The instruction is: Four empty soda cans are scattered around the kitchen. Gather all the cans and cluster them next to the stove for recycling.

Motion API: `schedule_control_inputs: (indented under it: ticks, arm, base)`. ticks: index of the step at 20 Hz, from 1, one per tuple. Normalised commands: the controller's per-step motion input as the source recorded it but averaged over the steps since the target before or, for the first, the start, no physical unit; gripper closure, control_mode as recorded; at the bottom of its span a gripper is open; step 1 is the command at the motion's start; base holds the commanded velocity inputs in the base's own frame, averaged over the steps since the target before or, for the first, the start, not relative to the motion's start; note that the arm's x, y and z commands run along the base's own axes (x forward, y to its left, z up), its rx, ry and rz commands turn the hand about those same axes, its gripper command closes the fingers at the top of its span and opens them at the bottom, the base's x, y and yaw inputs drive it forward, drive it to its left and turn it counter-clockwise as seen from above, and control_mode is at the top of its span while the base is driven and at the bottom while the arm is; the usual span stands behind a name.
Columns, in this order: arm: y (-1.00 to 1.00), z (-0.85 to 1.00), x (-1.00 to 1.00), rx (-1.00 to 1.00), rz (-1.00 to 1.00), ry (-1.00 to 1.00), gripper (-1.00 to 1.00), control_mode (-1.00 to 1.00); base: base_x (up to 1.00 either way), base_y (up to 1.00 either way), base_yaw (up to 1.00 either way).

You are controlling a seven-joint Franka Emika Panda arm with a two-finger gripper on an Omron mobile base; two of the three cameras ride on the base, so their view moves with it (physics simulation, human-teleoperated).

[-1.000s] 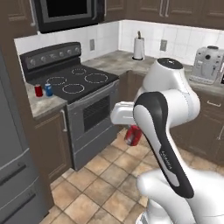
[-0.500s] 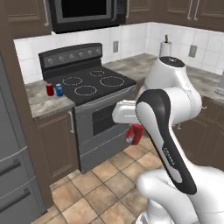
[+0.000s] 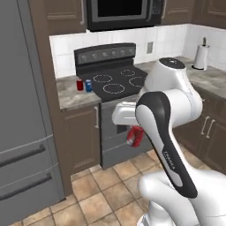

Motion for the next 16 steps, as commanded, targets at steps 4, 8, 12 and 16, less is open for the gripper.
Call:
schedule_control_inputs:
  ticks: [4,8,12,16]
  arm:
    - [0.00,0.00,0.00,0.00,0.00,0.00,1.00,1.00]
    - [0.00,0.00,0.00,0.00,0.00,0.00,1.00,1.00]
    - [0.00,0.00,0.00,0.00,0.00,0.00,1.00,1.00]
    - [0.00,0.00,0.00,0.00,0.00,0.00,1.00,1.00]
  base:
    - [0.25,-0.36,0.43]
    - [0.13,-0.66,0.53]
    - [0.08,-0.78,0.48]
    - [0.02,-0.67,0.13]
